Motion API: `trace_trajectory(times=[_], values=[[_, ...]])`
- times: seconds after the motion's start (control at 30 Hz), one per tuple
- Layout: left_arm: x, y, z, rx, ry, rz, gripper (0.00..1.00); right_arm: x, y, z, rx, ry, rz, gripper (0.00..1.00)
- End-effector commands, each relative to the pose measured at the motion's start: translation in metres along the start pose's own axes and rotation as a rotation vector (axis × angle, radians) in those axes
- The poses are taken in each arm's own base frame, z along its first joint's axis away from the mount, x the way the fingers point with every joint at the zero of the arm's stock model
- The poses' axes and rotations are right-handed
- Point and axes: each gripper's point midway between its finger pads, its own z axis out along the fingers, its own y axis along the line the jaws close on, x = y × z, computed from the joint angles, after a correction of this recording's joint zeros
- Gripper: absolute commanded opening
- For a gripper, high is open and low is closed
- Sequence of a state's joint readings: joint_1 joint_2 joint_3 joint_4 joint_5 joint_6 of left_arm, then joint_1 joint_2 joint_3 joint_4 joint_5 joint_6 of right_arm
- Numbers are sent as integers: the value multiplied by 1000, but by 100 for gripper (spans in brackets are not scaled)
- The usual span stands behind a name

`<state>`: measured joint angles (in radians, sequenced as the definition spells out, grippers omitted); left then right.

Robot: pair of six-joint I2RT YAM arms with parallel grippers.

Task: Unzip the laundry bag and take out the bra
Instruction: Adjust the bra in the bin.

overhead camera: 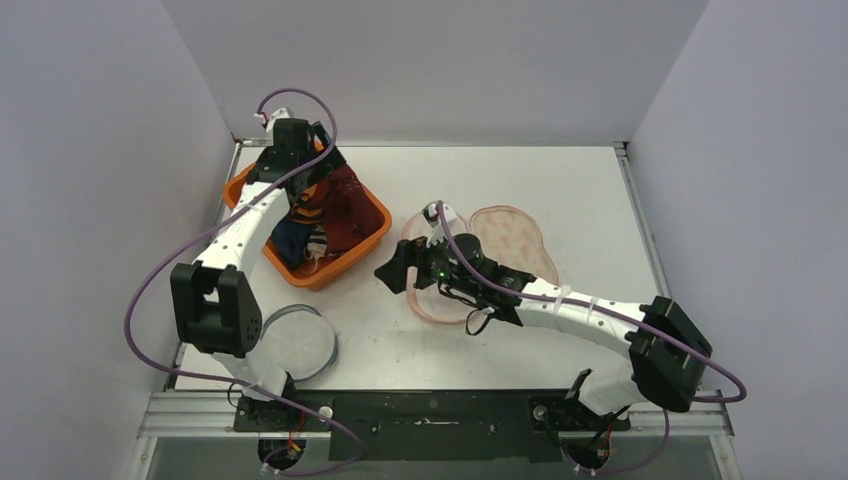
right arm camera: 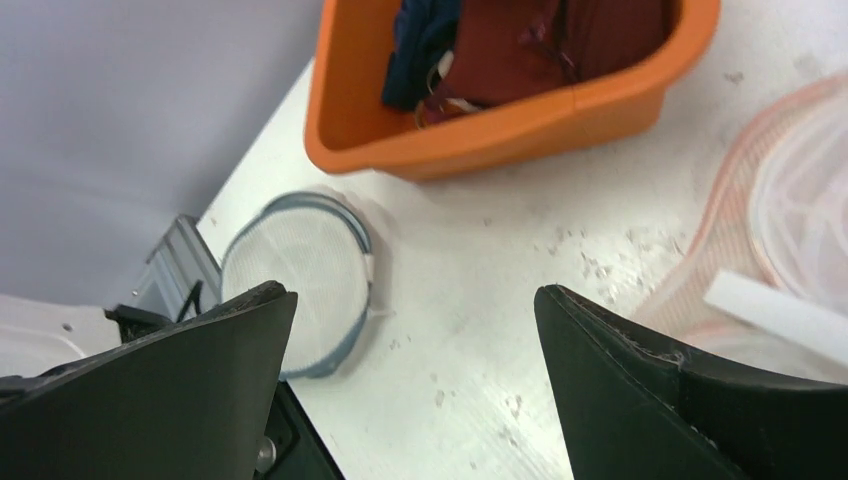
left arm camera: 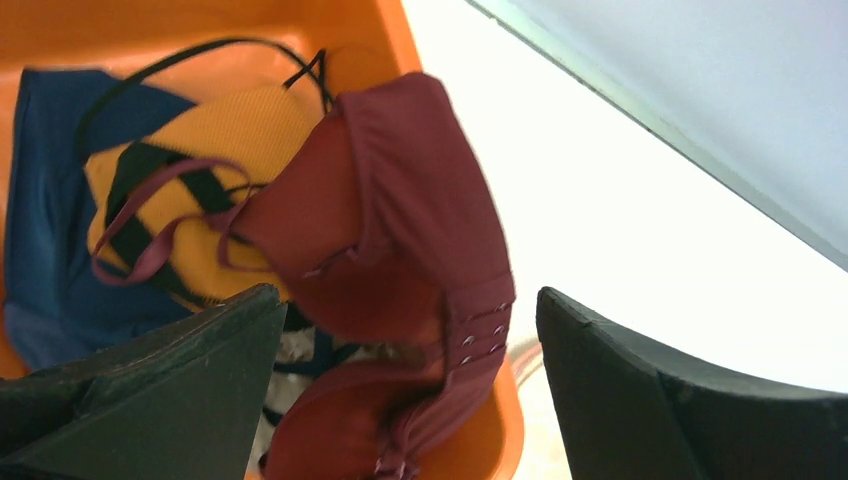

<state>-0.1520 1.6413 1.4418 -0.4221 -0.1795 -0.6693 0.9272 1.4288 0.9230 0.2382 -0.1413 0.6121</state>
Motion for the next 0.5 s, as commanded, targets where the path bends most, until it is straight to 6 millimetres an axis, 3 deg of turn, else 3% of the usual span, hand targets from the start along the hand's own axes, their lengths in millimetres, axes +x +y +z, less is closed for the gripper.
trace_trajectory(times=[0.0,0.17,0.47], values=[[-11,-26,13,-28,-55,117,96,-4,-9,-19,55,-80,-21,94],[1,-35,32,-135,-61,249,96,6,-21,-44,112,-72,-35,94],[8,-32,57,-277,-37,345,99,-17,-24,-85,165,-142,-74,94]])
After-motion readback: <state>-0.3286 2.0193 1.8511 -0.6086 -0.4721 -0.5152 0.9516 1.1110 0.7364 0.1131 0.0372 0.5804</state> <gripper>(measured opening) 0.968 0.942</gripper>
